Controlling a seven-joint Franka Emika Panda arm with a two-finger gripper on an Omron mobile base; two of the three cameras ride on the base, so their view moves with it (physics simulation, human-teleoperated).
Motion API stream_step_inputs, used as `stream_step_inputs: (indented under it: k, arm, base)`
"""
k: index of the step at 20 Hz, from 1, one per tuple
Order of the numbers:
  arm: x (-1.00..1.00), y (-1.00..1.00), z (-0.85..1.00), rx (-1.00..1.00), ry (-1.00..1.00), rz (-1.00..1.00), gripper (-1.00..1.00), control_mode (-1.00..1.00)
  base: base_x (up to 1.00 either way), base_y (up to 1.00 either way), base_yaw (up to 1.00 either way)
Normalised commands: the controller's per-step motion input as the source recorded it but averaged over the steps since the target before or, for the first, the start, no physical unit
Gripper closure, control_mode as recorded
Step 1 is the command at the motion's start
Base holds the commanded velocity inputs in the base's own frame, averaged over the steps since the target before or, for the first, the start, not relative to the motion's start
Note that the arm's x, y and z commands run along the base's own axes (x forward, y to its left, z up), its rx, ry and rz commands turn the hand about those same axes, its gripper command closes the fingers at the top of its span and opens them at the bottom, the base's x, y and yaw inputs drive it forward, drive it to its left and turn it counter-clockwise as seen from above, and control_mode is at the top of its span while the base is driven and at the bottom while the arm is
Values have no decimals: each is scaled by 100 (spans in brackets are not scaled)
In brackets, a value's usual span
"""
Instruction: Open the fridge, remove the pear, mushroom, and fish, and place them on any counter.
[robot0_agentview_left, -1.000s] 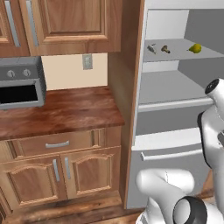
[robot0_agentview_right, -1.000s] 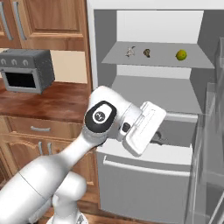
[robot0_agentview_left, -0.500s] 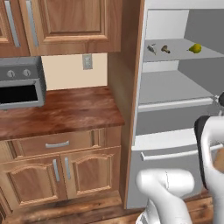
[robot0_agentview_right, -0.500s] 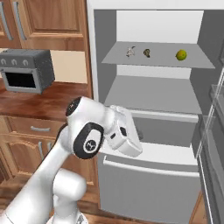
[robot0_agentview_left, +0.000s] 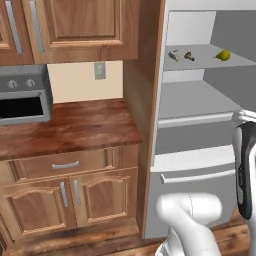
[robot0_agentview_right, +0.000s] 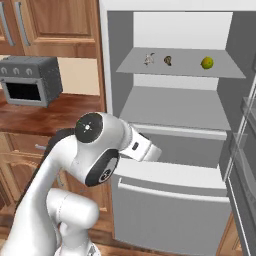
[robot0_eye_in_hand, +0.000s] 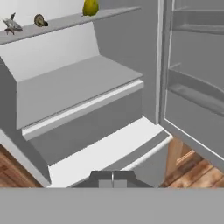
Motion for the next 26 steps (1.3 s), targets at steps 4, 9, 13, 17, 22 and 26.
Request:
stream_step_inputs:
  k: [4,9,13,17,22,26]
  arm:
    - [0,70,82,-12,0,23,100,-100]
    - [0,68,43,-7,5,15,100,-100]
    - [0,69,2,-6,3,14,100,-100]
    - [0,82,0,-11,0,12,100,-100]
    - [0,70,2,-9,0,6,100,-100]
    - [0,22,5,0,0,1,100,-100]
  base:
    - [0,0,0]
    - [0,0,0]
    - [0,0,0]
    - [0,0,0]
    - [0,0,0]
    - [0,0,0]
